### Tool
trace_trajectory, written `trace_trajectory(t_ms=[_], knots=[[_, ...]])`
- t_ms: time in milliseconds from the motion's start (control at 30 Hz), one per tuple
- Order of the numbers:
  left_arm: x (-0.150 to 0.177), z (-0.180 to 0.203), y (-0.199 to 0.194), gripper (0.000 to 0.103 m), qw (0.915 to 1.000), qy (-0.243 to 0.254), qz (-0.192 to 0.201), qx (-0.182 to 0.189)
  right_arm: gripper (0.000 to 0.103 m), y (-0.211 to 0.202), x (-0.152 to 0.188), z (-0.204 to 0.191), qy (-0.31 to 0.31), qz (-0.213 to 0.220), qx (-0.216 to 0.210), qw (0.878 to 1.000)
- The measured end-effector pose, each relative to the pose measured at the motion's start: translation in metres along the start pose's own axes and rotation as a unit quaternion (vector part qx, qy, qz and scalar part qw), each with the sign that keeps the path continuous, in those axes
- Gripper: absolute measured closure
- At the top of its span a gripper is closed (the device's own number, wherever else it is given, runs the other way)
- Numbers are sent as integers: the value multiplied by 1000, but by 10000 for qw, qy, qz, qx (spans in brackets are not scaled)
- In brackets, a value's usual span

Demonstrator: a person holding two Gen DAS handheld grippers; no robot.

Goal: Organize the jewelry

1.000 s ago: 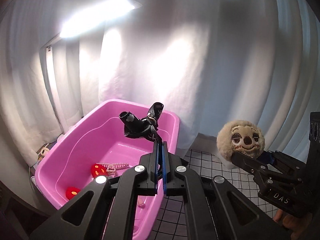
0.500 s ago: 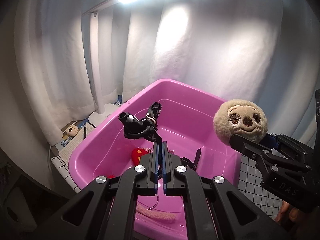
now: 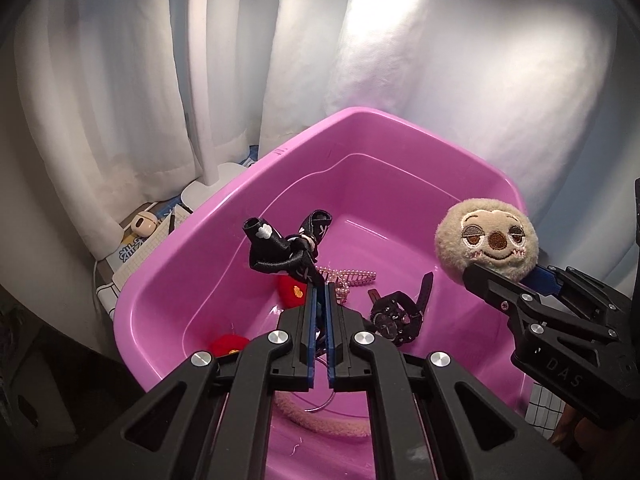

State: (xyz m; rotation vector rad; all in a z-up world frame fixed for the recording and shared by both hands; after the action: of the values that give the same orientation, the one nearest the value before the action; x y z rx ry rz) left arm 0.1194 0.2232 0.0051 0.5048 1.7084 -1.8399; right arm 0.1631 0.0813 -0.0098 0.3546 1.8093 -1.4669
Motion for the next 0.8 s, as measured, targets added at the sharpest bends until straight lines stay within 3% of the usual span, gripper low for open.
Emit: trace_trajectory(t_ms=[133, 200, 267, 300, 333, 467, 800], knots=[[1, -2, 5, 97, 9998, -76, -168, -36, 52, 2, 0, 5, 48, -55, 174, 9998], [2, -4, 6, 87, 9997, -110, -214, -51, 37, -2, -1, 7, 89, 12, 238, 9997], [2, -5, 4, 58, 9997, -121, -176, -126, 35, -4, -2, 8, 119, 51, 255, 9996], [2, -6, 1, 32, 9996, -143, -120, -198, 35, -5, -1, 9, 132, 62, 244, 9996], [2, -7, -2, 14, 9995, -179, -44, -261, 35, -6, -1, 9, 148, 73, 244, 9996], [-1, -11, -7, 9, 9993, -225, -50, -293, 35, -12, 2, 8, 190, 97, 224, 9995], [4, -13, -9, 9, 9978, -258, -204, -582, 35, -28, 11, 4, 198, 213, 129, 9995]])
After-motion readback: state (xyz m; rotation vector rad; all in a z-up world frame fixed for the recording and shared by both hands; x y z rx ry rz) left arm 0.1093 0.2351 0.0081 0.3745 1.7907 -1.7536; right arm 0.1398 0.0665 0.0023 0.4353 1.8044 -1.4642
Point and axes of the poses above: each gripper's, at about its wrist camera, not at the fingertips, and y roughly the way its jaws point, z to its right, x to its underside, the point moved 1 cm from there along y, roughly the way its jaws point, and after that the axes turned 1 degree about -y, right-handed, at the moved point
